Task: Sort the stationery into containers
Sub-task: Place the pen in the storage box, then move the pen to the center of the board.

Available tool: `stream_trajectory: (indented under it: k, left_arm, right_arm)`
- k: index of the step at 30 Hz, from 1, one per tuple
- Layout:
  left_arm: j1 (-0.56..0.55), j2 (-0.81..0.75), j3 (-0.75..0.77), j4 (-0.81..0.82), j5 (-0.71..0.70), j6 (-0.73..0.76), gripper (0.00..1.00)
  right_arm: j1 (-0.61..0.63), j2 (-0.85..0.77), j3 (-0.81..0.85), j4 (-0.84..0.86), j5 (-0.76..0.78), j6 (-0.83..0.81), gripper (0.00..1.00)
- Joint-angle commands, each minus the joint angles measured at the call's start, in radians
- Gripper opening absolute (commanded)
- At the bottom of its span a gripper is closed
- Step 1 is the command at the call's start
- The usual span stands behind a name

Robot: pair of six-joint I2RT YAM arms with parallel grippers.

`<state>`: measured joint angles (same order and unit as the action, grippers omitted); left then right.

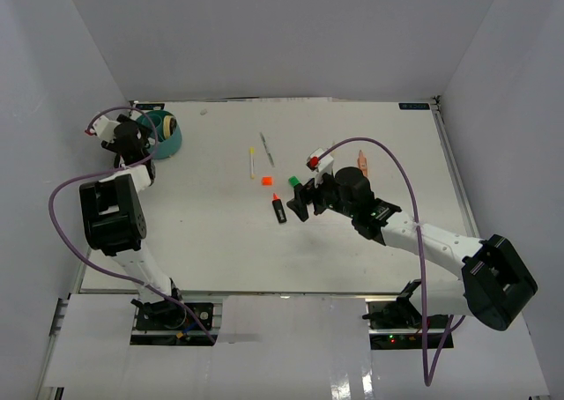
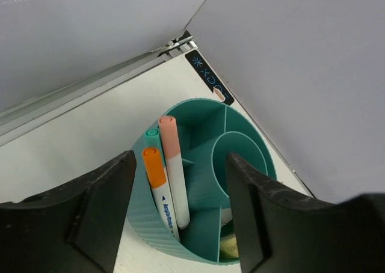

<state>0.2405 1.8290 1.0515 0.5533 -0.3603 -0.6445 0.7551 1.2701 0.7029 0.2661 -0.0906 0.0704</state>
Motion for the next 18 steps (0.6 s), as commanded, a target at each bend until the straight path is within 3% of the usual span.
stream_trajectory:
  k: [1,8,14,18]
  left_arm:
    - [0.005,-0.059,0.031,-0.038,0.012,0.043,0.73]
    - [-0.001,-0.161,0.084,-0.216,0.043,0.108,0.98]
    - [-0.118,-0.224,0.231,-0.546,0.118,0.251,0.98]
    - [-0.302,-0.182,0.384,-0.771,0.153,0.331,0.98]
  right_arm:
    - [-0.002,0.005,-0.010,0.059,-0.017,-0.011,0.90]
    - [-0.002,-0.021,-0.013,0.058,-0.008,-0.014,0.90]
    - [-0.003,-0.048,-0.013,0.038,0.037,-0.011,0.90]
    - [-0.002,-0.061,0.000,-0.010,0.084,-0.003,0.90]
